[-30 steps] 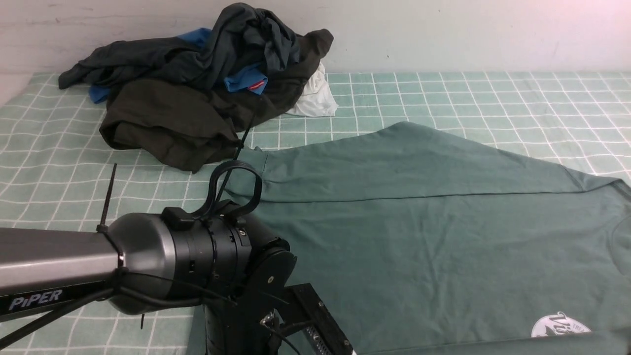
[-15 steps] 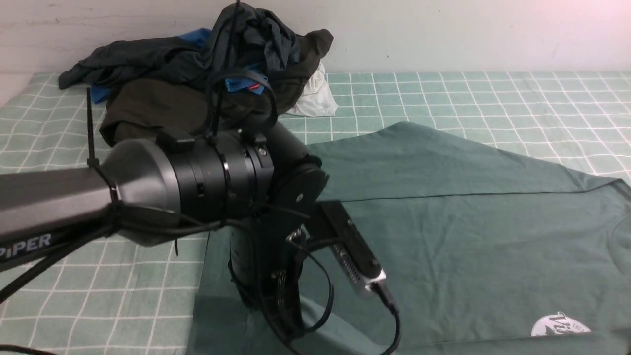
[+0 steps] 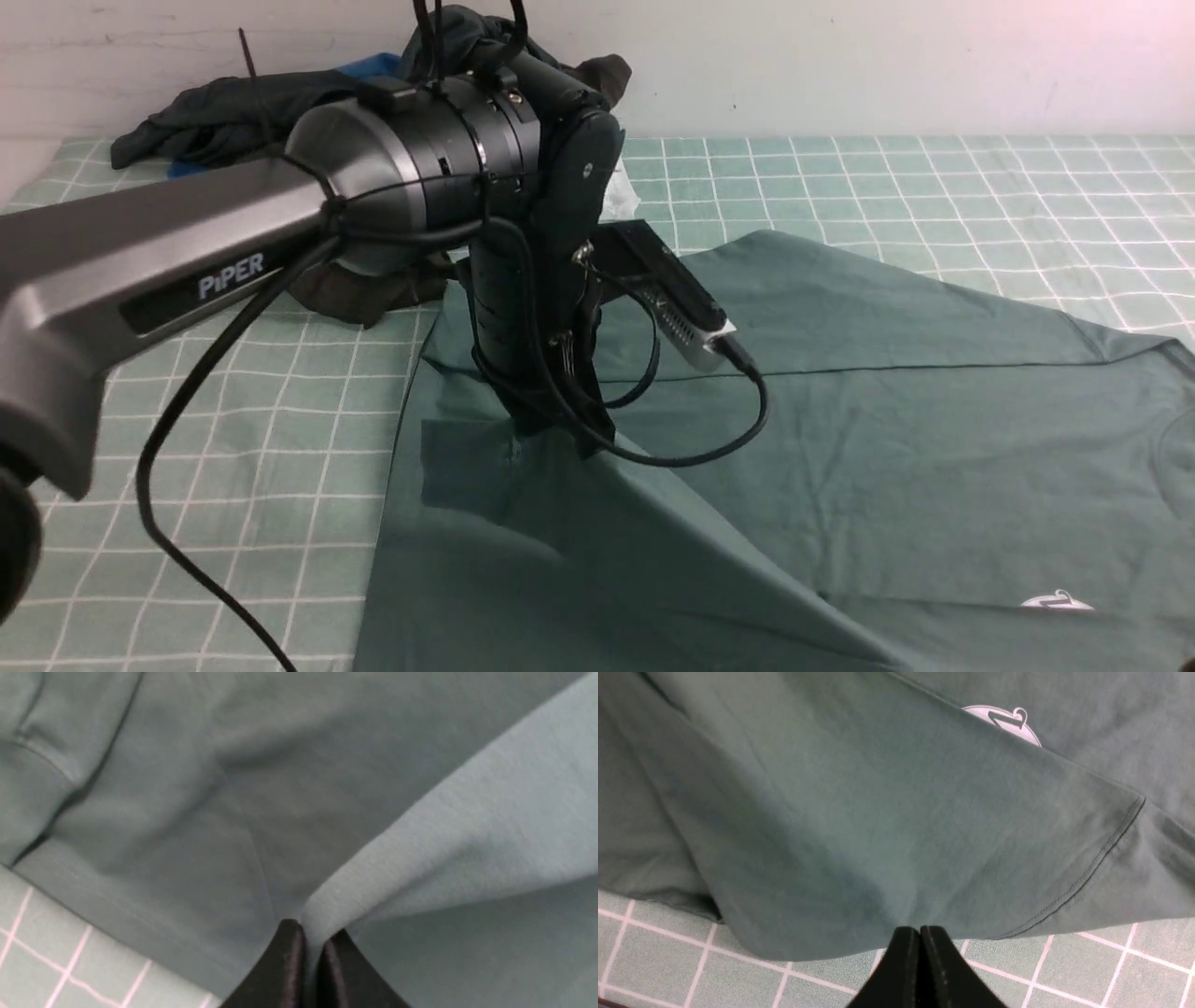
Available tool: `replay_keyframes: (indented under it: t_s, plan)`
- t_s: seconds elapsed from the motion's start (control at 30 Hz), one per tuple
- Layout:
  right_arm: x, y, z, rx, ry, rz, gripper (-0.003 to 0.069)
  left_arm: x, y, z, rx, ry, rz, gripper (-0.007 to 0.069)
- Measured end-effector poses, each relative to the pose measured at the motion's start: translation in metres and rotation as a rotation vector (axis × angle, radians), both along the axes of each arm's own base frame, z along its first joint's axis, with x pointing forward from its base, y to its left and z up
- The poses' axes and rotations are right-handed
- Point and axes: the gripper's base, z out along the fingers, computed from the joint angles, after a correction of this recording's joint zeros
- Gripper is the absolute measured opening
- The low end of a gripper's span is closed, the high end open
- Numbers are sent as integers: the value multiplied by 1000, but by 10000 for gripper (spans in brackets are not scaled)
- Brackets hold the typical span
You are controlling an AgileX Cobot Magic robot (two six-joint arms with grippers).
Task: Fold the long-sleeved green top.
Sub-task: Use the left arm to drag and place the cuff at the centered position on the left edge of the fabric
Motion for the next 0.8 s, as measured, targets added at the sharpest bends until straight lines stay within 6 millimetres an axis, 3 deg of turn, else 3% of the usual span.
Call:
replay_keyframes:
  t_s: [0.23, 0.53, 0.8]
  plan:
    - [0, 0, 0, -4, -2, 1, -13, 22, 13, -15, -30, 42, 69, 17]
    - [5, -4, 2, -33, -59, -32, -13, 26, 13, -25, -30, 68, 43, 17]
    - [9, -8, 3, -63, -94, -79, -13, 32, 15, -46, 39, 87, 33, 29]
